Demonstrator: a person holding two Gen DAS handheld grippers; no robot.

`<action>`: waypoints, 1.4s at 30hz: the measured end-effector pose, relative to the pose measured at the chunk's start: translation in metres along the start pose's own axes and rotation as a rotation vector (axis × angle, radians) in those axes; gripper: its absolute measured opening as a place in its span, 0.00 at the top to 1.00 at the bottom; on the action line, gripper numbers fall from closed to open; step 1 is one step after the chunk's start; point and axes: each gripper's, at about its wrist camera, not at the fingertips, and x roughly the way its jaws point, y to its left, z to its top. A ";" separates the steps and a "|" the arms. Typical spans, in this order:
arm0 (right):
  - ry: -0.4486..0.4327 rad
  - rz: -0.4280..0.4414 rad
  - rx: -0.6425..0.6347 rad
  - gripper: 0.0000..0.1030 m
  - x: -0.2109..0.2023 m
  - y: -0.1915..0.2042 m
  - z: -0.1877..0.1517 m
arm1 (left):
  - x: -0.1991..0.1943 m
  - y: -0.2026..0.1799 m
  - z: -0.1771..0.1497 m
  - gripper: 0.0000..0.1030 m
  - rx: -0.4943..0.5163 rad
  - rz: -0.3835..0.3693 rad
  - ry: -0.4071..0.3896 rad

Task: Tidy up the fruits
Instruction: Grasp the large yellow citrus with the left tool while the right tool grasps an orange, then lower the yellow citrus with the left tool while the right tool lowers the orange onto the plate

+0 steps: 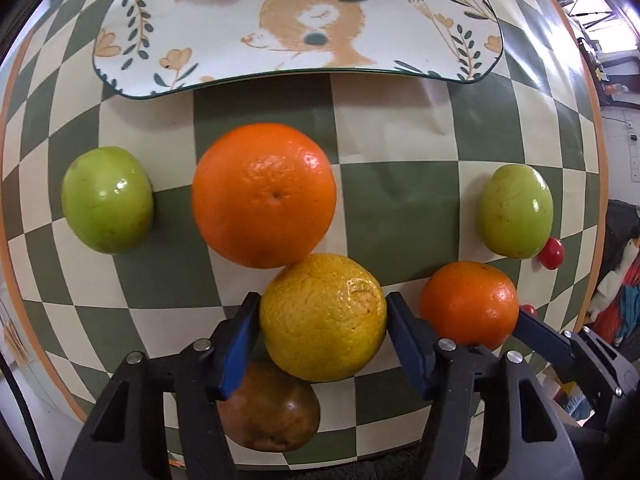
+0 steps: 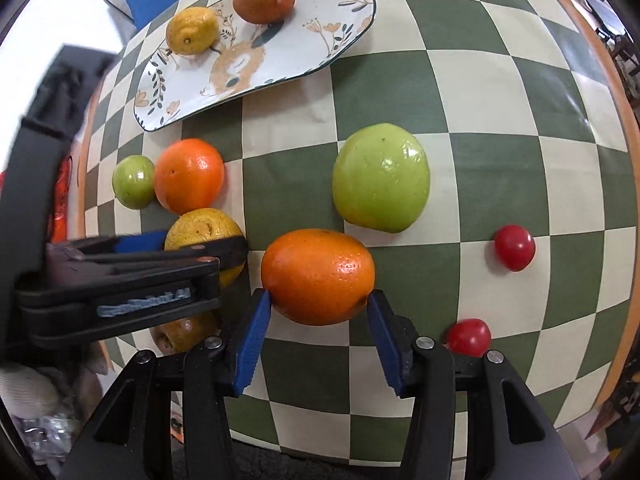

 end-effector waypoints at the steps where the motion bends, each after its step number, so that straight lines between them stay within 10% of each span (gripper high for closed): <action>1: 0.002 0.007 0.003 0.49 0.001 -0.001 0.001 | 0.000 0.001 -0.002 0.42 0.005 0.018 -0.006; 14: -0.033 -0.012 -0.036 0.38 0.010 0.015 0.040 | -0.003 0.061 -0.013 0.42 -0.092 0.049 -0.055; 42: -0.014 -0.095 -0.111 0.39 0.019 0.036 0.053 | -0.019 0.051 -0.008 0.42 -0.126 0.065 -0.092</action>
